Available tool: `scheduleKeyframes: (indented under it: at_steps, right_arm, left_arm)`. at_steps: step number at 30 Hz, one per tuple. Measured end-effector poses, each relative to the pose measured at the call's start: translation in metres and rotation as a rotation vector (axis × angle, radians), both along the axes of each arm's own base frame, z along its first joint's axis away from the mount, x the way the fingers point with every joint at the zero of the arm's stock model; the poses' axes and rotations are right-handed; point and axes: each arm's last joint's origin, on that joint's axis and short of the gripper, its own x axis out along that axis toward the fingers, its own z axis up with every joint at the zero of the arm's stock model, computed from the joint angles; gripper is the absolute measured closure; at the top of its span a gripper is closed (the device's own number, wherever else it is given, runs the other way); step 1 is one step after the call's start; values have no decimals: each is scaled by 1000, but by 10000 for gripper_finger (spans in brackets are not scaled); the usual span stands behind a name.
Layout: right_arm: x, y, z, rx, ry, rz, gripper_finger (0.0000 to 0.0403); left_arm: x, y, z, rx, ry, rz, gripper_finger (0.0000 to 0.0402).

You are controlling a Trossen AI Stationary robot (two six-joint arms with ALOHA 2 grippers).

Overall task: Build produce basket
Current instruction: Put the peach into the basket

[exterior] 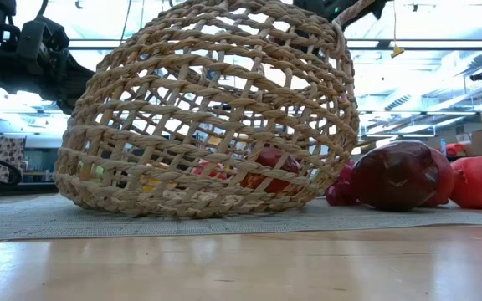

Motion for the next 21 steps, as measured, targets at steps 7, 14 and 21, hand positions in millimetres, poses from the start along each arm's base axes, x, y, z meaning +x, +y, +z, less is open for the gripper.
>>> scheduleKeyframes:
  at_steps: [7,14,21]
  right_arm:
    - [-8,34,15,-15,-24,100,135]
    - [-15,68,-2,-13,4,118,135]
    - [-23,100,-23,-23,-108,186,135]
  left_arm:
    - [0,0,0,0,0,0,361]
    - [0,0,0,0,0,0,368]
    - [0,0,0,0,1,0,364]
